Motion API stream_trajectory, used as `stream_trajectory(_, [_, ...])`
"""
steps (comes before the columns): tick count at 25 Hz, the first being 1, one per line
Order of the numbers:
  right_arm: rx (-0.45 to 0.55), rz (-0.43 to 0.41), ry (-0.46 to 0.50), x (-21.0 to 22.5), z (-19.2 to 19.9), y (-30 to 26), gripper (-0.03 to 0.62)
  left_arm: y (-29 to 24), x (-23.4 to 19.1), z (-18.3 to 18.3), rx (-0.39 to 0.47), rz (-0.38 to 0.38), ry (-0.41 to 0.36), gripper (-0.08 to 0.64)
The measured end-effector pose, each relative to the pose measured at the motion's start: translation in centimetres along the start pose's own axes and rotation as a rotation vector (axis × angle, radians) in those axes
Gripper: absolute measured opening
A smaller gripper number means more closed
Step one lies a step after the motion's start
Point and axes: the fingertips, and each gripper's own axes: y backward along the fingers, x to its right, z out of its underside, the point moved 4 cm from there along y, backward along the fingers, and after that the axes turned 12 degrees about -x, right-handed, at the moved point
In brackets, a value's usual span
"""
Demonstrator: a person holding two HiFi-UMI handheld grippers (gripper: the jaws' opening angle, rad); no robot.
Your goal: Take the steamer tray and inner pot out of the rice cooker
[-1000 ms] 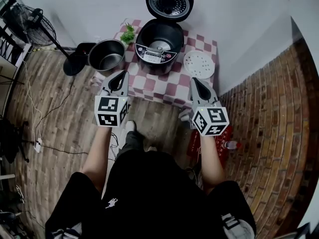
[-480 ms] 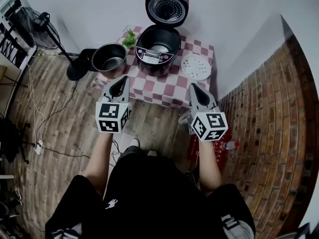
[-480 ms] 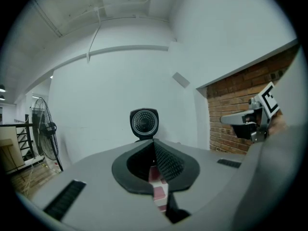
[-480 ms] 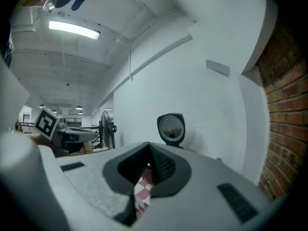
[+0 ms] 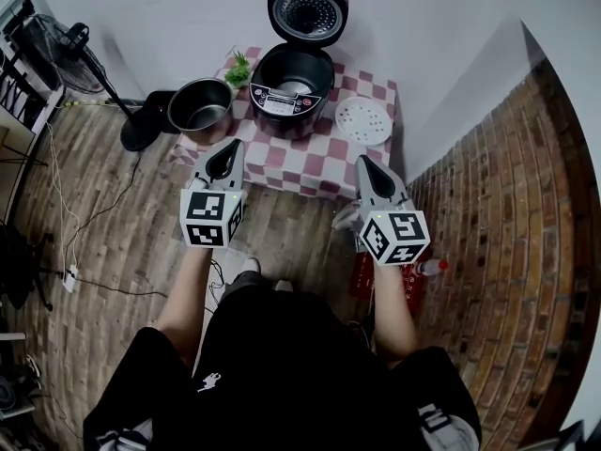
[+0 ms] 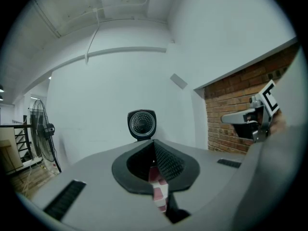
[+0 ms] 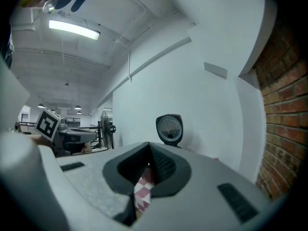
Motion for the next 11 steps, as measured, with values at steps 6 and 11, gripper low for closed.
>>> stream_trajectory(6, [-0.006,0.001,0.011,-0.03,0.05,-0.48,0.002,-0.17,-0.24,-0.07,-0.005,-0.003,-0.001,0.003])
stream_trajectory(11, [-0.008,0.009,0.018,0.23,0.10,-0.72,0.002,-0.57,-0.32,-0.14,-0.002,-0.003,-0.003,0.003])
